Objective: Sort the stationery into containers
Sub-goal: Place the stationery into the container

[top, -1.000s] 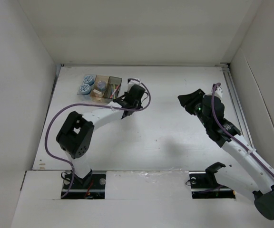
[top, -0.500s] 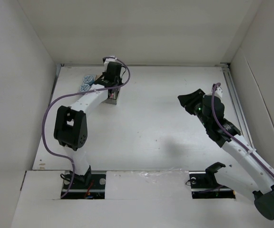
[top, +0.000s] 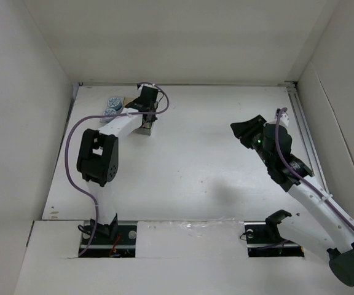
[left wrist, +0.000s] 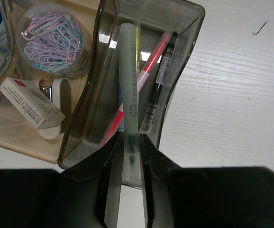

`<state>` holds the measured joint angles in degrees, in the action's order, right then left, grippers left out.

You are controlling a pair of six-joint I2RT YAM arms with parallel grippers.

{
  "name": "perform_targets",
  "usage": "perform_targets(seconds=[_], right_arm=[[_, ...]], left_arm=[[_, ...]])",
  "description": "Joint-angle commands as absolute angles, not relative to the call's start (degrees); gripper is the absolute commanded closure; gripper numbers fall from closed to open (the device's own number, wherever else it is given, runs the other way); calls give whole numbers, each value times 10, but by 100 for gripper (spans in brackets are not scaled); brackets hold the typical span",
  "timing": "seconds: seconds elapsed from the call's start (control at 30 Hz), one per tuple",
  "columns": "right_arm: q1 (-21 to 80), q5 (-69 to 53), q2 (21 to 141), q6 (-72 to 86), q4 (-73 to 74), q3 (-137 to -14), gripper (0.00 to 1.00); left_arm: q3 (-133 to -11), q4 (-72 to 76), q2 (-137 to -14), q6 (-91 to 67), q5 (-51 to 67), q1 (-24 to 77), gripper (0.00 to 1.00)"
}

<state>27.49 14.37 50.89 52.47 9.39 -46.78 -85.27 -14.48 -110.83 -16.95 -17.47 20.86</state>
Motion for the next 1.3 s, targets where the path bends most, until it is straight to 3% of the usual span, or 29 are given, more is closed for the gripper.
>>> perform_targets(seconds=[0.0,0.27,0.43,0.57,0.67,0.73,0.83,0.93,1.0,1.03,1.27], right_arm=[[280,144,498,521,69,-490,57],[280,144,504,521,69,-490,57],[280,144,504,521,69,-490,53],[280,144,514,521,69,-490,42],[286,144,520,521,69,-490,26],[286,144,520,521,69,-490,10],[286,149,520,521,69,-490,0],[286,149,520,521,69,-490,0],[286,149,526,521,69,-490,0],[291,149,526,521,64,-490,0],[291,155,531,521,64,-490,0]], left_arm=[[-882,-156,-1109,-156,-187,208,84],[-883,-157,-1065,-174,-168,208,66],[-825,-102,-973,-222,-138,208,45],[-717,-41,-869,-263,-155,225,32],[-661,-12,-776,-298,-184,231,30],[-609,-12,-714,-327,-206,224,27],[-547,-45,-663,-401,-267,206,18],[-492,-80,-602,-481,-326,206,10],[-467,-112,-558,-518,-369,206,11],[-438,-112,-544,-526,-369,206,0],[-369,-105,-500,-551,-334,206,0]])
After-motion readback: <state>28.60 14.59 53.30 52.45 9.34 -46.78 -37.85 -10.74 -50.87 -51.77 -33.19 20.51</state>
